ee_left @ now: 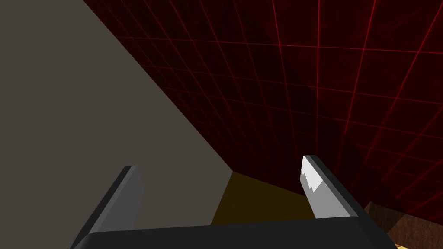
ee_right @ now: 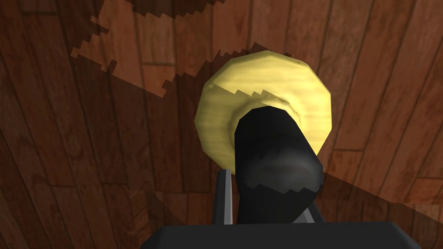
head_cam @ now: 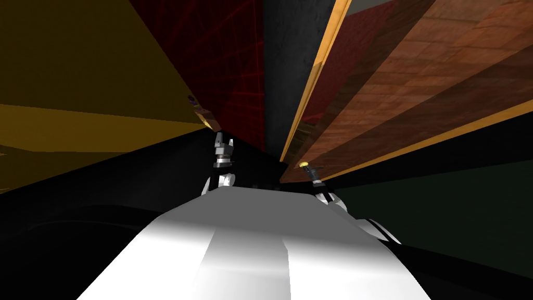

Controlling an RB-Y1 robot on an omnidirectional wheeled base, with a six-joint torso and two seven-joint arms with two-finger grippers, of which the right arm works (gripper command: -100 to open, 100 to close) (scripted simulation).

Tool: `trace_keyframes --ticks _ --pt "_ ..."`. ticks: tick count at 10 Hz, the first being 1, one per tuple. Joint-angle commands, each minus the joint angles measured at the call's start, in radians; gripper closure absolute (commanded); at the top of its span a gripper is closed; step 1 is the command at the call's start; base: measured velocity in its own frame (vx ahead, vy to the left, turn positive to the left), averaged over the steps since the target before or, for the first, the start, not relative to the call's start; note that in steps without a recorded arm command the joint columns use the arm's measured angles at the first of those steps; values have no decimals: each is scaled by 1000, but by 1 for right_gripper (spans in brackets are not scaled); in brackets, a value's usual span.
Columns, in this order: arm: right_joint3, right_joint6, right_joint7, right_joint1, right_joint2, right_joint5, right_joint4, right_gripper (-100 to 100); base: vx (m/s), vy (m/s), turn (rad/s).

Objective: Pull the door open

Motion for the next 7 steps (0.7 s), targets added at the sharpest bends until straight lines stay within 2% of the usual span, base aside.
trace_keyframes --ticks 1,2,7 --pt "0 0 0 0 0 0 0 100 -80 -34 18" --pt "6 -15 -5 4 -4 1 8 100 -143 -63 201" --pt "16 -49 -14 8 -15 1 25 100 -197 -104 163"
